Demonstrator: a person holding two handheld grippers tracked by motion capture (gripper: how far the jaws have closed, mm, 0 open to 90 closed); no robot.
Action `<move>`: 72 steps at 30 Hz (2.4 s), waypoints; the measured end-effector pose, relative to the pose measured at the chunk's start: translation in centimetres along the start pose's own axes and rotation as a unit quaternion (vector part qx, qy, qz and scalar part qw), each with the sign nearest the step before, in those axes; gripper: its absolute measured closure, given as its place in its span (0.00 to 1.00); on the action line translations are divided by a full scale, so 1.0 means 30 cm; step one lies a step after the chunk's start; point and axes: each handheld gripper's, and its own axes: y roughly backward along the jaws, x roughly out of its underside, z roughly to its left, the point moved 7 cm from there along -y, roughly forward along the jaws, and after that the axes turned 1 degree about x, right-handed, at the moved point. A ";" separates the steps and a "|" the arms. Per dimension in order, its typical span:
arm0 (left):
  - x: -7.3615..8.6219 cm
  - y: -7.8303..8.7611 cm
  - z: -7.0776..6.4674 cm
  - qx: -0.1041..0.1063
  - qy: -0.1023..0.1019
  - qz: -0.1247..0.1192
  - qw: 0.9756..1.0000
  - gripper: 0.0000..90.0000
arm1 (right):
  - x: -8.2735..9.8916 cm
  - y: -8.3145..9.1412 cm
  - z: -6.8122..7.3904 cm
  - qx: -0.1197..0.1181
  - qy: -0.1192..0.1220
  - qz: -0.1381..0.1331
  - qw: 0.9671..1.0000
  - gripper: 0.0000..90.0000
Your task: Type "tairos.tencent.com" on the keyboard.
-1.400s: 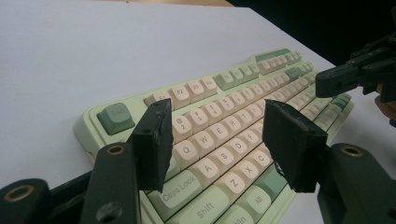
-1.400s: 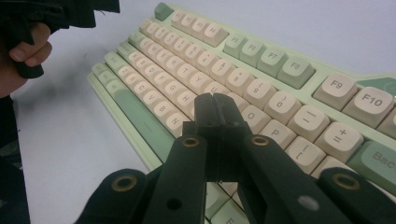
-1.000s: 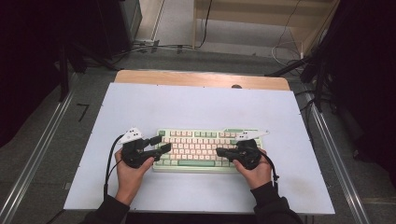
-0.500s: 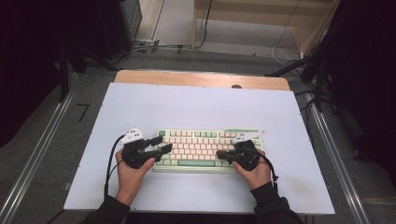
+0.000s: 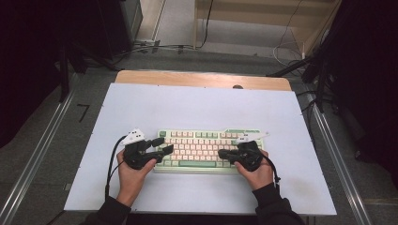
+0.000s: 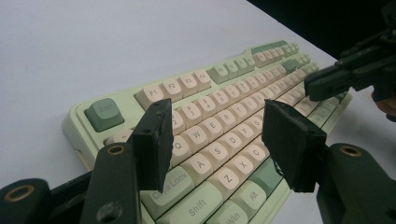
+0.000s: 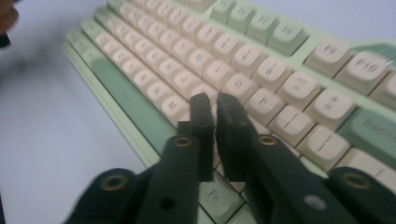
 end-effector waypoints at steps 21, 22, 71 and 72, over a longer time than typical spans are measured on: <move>0.005 -0.011 -0.011 0.007 -0.004 0.008 1.000 0.52 | -0.030 0.034 -0.059 0.026 -0.063 -0.070 0.995 0.37; 0.005 -0.012 -0.012 0.008 -0.005 0.009 1.000 0.53 | -0.031 0.034 -0.058 0.026 -0.062 -0.071 0.995 0.37; 0.068 -0.167 -0.109 0.036 -0.061 0.115 0.991 1.00 | -0.026 0.011 -0.045 0.024 -0.056 -0.057 0.996 0.38; 0.065 -0.164 -0.112 0.036 -0.063 0.112 0.991 1.00 | -0.026 0.010 -0.046 0.025 -0.056 -0.057 0.997 0.38</move>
